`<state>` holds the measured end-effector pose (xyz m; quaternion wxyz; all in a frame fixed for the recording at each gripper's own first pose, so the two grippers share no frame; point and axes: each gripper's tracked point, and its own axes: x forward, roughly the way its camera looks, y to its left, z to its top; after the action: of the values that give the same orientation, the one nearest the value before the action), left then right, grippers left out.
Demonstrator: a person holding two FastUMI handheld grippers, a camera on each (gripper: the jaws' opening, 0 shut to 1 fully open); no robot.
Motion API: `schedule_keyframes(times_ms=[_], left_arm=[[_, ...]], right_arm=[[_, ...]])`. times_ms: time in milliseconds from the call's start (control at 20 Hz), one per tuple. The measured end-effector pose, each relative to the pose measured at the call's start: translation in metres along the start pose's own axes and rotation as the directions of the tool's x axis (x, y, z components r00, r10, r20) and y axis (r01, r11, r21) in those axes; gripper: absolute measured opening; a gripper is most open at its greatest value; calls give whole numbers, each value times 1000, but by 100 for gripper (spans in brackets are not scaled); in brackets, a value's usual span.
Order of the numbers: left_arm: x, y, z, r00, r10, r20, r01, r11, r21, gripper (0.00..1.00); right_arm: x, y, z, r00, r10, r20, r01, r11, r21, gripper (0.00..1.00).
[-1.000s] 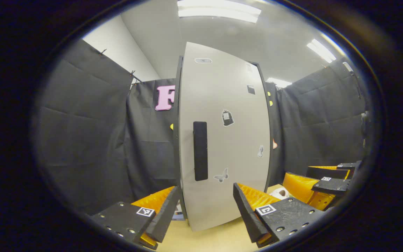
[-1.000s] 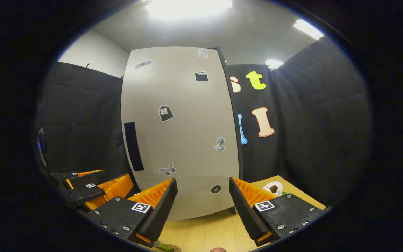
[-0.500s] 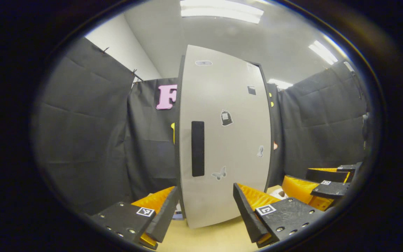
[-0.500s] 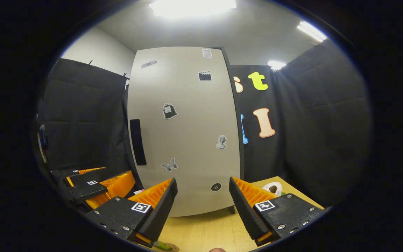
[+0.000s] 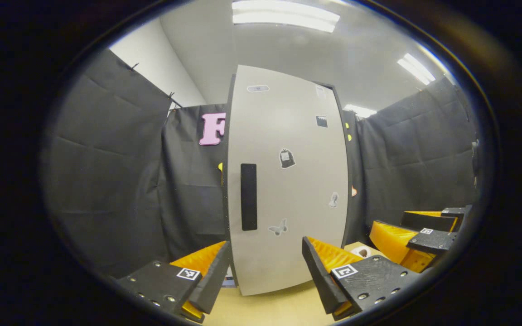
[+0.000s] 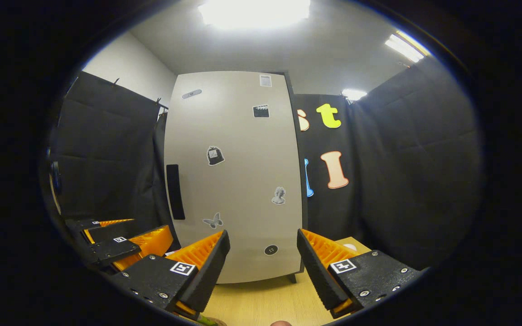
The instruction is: Open the cabinet door with the right hand, grasp the bottle in the cabinet with the left hand and place it on the coaster, then close the cabinet door with the right hand.
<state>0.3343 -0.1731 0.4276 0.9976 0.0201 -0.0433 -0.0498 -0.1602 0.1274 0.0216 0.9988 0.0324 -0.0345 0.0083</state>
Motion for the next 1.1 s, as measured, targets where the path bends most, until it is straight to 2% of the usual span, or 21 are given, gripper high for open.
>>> schedule_keyframes(times_ms=[200,650,850,1100], left_arm=[[-1,-1,-2,1000,-11,-23,10,1000,-11,89],[0,-14,2,998,-63,-22,61,996,-65,89],[3,-8,3,998,-50,-23,49,997,-60,89],[5,-9,1,998,-47,-32,45,997,-70,89]], right_arm=[[0,-7,-4,999,-30,-27,30,999,25,92],[4,-3,-5,999,-38,-34,39,999,22,92],[5,-4,-9,998,-41,-39,42,999,26,89],[7,-3,-7,999,-32,-36,32,999,17,92]])
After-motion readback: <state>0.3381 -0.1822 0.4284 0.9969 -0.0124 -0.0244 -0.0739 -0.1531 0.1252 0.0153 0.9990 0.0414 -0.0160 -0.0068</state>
